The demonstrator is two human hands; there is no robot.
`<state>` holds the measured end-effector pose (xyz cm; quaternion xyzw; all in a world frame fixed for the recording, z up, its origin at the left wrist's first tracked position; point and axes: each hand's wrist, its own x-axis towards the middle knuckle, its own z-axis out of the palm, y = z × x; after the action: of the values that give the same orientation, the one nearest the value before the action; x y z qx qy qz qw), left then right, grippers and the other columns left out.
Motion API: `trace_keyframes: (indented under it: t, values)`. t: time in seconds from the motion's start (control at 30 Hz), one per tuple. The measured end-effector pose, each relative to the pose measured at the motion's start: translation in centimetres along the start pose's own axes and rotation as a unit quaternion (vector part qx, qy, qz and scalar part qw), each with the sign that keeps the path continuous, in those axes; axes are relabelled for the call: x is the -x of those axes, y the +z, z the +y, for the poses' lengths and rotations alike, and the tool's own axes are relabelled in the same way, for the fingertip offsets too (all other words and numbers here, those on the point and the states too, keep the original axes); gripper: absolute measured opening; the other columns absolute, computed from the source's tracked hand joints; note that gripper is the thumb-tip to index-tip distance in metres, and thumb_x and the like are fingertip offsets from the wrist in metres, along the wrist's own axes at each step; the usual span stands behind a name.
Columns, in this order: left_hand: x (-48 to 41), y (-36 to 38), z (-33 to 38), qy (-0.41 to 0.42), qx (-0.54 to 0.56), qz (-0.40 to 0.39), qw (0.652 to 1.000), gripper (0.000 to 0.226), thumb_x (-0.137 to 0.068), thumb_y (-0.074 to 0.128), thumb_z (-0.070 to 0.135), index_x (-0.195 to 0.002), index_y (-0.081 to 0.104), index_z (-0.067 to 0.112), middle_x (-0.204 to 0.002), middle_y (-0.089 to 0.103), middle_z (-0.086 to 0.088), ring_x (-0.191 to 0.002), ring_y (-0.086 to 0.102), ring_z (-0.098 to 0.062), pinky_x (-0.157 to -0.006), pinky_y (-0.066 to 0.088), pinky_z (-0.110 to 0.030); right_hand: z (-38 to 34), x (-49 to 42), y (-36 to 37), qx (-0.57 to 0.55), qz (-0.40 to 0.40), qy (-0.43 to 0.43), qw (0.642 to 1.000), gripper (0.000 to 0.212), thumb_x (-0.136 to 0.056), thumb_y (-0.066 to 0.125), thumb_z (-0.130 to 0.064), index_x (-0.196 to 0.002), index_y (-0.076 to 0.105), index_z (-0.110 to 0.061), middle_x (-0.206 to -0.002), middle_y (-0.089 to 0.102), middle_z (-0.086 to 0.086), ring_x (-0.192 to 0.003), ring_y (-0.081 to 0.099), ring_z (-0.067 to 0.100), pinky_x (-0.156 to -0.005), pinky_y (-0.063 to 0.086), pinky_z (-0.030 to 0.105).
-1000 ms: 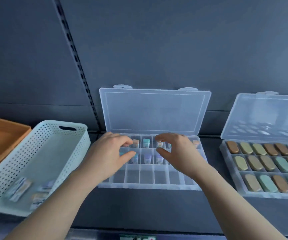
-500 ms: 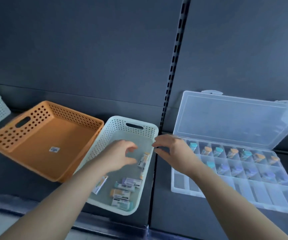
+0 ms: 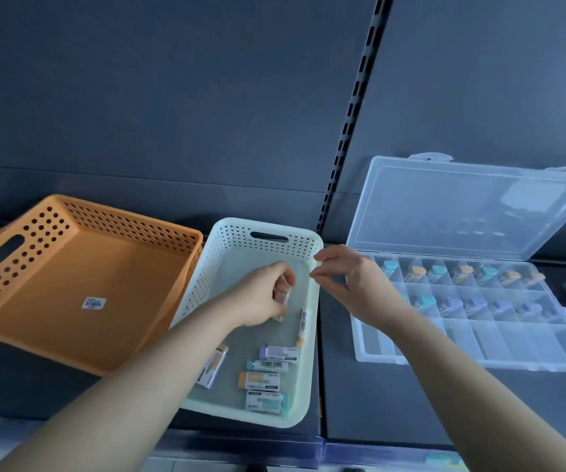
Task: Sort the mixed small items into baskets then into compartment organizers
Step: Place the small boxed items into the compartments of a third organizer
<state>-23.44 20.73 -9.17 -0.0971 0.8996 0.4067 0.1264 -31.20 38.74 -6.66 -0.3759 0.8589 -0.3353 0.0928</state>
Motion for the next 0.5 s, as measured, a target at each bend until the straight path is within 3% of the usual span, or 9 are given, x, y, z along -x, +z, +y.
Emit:
trace_keyframes:
  t: [0.1,0.2,0.27,0.4,0.47,0.5]
  values:
    - [0.7,-0.5,-0.3,-0.022,0.044,-0.052,0.997,0.04,-0.08,0.062,0.006,-0.114,0.054,0.027,-0.091,0.053,0.002,-0.071,0.053,-0.009,-0.063,0.044,-0.022,0.0,0.0,0.1,0.007,0.005,-0.005,1.0,0.014,-0.09,0.063,-0.015,-0.089,0.077,-0.014,-0.112,0.058,-0.007,-0.092,0.054,0.0,-0.077,0.037,0.001]
    - [0.8,0.2,-0.5,-0.008,-0.038,-0.106,0.994,0.069,-0.068,0.083,0.033,-0.129,0.051,0.034,-0.114,0.052,0.006,-0.098,0.052,-0.011,-0.085,0.044,-0.025,0.1,0.0,0.2,0.007,0.006,-0.003,1.0,0.014,-0.09,0.063,-0.016,-0.09,0.077,-0.016,-0.114,0.059,-0.007,-0.089,0.057,0.001,-0.077,0.038,0.002]
    - [0.7,1.0,-0.2,-0.002,-0.076,-0.106,0.991,0.079,-0.063,0.086,0.041,-0.133,0.05,0.033,-0.114,0.047,0.01,-0.102,0.047,-0.012,-0.089,0.04,-0.026,0.3,0.0,0.3,0.006,0.006,-0.004,1.0,0.014,-0.09,0.063,-0.016,-0.091,0.077,-0.016,-0.114,0.058,-0.008,-0.086,0.057,-0.003,-0.077,0.038,0.001]
    - [1.2,1.1,-0.2,0.022,-0.083,-0.049,0.995,0.061,-0.062,0.084,0.044,-0.117,0.061,0.03,-0.102,0.054,0.007,-0.092,0.055,-0.014,-0.084,0.048,-0.031,0.3,-0.1,0.4,0.012,0.017,-0.007,1.0,0.013,-0.089,0.064,-0.015,-0.09,0.077,-0.014,-0.111,0.058,-0.008,-0.079,0.053,-0.013,-0.071,0.035,0.0]
    - [2.2,-0.2,-0.3,0.011,-0.063,-0.014,0.998,0.055,-0.065,0.08,0.041,-0.113,0.061,0.026,-0.105,0.058,0.007,-0.095,0.057,-0.012,-0.089,0.049,-0.031,0.1,-0.2,0.5,0.062,0.028,-0.033,0.997,0.013,-0.088,0.065,-0.016,-0.086,0.078,-0.016,-0.109,0.062,-0.004,-0.09,0.052,-0.004,-0.079,0.039,0.007]
    - [2.9,-1.0,-0.4,0.004,-0.058,0.0,0.998,0.054,-0.067,0.079,0.04,-0.116,0.059,0.026,-0.108,0.059,0.01,-0.096,0.057,-0.01,-0.089,0.047,-0.028,-0.3,-0.4,0.7,0.094,0.026,-0.057,0.994,0.011,-0.087,0.067,-0.016,-0.085,0.078,-0.017,-0.108,0.065,-0.003,-0.098,0.051,0.005,-0.083,0.044,0.017]
